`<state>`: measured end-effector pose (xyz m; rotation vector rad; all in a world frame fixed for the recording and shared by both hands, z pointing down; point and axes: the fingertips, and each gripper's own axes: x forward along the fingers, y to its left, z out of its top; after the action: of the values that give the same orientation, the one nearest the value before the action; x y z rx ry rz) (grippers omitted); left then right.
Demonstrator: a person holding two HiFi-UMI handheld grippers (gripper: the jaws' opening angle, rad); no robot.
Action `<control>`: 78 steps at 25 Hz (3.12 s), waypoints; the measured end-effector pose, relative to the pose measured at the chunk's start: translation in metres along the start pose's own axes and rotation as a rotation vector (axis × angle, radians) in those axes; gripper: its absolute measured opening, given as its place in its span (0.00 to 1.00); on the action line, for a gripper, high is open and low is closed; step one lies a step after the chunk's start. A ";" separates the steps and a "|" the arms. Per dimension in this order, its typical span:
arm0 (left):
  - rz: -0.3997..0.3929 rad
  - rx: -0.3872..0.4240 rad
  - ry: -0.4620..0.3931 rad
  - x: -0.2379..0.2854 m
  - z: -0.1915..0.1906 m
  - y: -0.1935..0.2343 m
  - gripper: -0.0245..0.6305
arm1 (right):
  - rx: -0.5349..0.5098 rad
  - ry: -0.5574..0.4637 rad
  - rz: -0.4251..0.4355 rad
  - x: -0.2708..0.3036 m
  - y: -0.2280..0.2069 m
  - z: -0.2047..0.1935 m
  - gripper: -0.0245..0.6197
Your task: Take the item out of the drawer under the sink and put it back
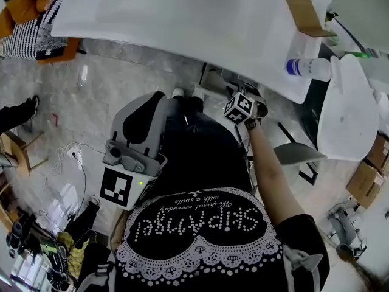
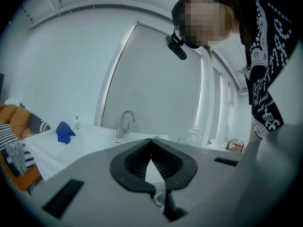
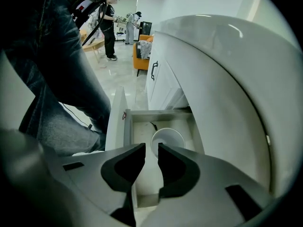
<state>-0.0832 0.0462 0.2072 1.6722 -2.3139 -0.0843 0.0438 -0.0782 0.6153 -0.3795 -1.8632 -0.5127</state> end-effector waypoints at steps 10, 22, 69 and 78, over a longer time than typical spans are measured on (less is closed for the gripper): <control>0.026 -0.024 0.027 0.003 -0.005 0.007 0.04 | -0.043 0.028 0.026 0.019 -0.007 -0.002 0.16; 0.049 -0.042 0.063 0.006 -0.011 0.008 0.04 | -0.100 0.049 0.062 0.035 0.002 -0.004 0.16; 0.096 -0.078 0.108 0.003 -0.019 0.011 0.04 | -0.135 0.087 0.047 0.051 0.003 -0.004 0.08; 0.090 -0.078 0.087 -0.002 -0.021 0.011 0.04 | -0.124 0.093 0.038 0.048 0.006 -0.004 0.08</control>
<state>-0.0870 0.0540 0.2288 1.5021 -2.2875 -0.0810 0.0335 -0.0743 0.6625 -0.4653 -1.7363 -0.6114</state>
